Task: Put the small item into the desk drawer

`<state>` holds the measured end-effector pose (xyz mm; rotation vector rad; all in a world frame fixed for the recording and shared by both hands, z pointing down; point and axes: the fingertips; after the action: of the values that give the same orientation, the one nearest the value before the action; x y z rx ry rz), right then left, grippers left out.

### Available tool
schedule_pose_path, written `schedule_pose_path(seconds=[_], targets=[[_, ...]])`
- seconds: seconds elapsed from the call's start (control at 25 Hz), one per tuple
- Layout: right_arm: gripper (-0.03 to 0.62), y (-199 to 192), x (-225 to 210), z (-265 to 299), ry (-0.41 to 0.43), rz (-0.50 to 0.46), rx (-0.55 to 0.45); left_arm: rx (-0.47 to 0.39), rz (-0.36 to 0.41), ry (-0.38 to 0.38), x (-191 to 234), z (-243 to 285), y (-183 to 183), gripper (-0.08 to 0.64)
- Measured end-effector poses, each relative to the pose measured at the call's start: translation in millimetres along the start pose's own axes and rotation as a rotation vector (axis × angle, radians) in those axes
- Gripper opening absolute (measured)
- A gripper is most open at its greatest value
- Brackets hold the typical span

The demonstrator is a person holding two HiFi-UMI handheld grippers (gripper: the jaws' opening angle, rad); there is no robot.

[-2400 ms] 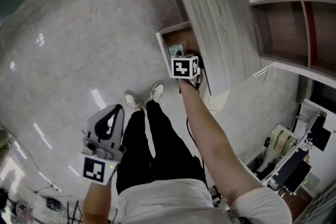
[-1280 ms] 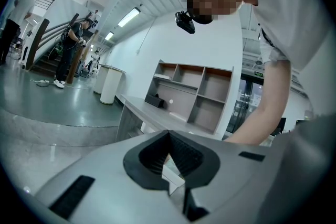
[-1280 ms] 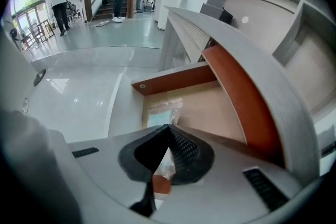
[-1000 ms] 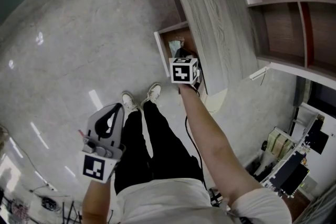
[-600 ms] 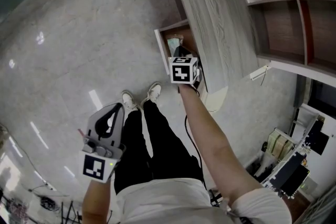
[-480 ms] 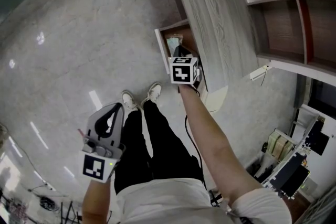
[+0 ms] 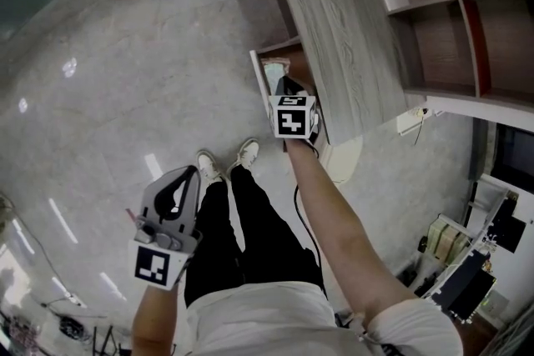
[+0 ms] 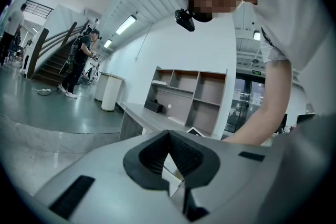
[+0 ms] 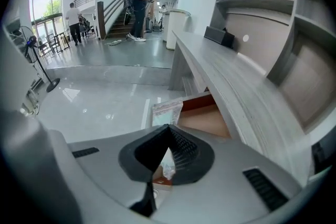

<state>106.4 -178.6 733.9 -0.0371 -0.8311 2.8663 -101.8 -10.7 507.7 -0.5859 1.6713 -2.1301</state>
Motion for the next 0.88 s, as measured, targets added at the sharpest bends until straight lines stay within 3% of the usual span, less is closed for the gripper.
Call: schedule_pose_path(seconds=[0.88], targets=[[0.021, 46, 21, -121, 0.139, -0.027, -0.185, -0.137, 0.134, -0.025, -20, -25, 76, 0.017]])
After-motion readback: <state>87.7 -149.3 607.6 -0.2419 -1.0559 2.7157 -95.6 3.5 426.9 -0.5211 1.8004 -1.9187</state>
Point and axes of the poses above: the fingertips, and each gripper's own axes: z forward along the fingers, x to its left, y out of its top, and after that the axes turned 14 degrees about z, right-handed
